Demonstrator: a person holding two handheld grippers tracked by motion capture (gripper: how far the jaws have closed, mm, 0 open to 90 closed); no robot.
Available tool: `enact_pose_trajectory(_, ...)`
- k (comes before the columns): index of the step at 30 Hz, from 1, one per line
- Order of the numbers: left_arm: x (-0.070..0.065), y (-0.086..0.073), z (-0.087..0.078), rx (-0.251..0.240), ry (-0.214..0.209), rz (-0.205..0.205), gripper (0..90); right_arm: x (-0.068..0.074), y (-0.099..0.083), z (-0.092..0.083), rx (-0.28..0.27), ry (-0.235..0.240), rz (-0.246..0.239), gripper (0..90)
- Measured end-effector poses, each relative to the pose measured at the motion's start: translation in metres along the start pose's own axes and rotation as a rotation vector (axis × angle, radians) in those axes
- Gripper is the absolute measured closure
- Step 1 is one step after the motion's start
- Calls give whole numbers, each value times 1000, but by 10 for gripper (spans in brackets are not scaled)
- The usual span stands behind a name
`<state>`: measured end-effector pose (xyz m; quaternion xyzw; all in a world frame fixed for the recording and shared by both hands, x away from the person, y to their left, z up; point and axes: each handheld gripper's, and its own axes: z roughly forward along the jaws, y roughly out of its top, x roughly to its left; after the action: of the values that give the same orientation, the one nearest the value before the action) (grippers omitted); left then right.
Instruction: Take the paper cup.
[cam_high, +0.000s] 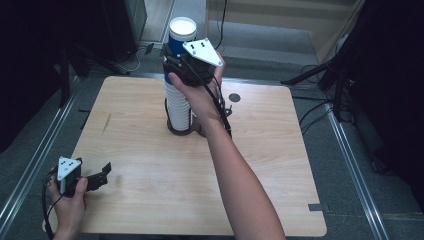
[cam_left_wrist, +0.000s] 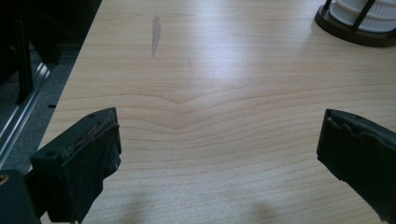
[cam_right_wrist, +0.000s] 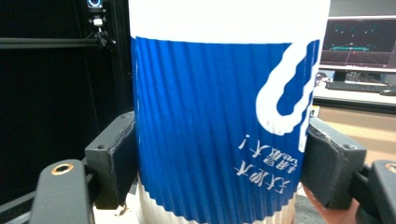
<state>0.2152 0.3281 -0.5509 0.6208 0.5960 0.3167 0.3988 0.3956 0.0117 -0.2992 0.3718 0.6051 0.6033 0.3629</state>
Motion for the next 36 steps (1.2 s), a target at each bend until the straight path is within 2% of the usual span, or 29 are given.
enact_pose_trajectory(12,0,0,-1,-8,6,3,5,-12,8,-23,-20,-36,-36,219)
enact_pose_trajectory(22,-1,-1,-1,-11,8,2,5,-28,8,-44,-22,-59,0,219)
enact_pose_trajectory(29,-1,-1,-1,-11,7,3,5,-42,-3,-61,-7,-95,1,220)
enact_pose_trajectory(36,-1,0,-1,-10,8,4,5,-54,-12,-72,3,-109,27,220)
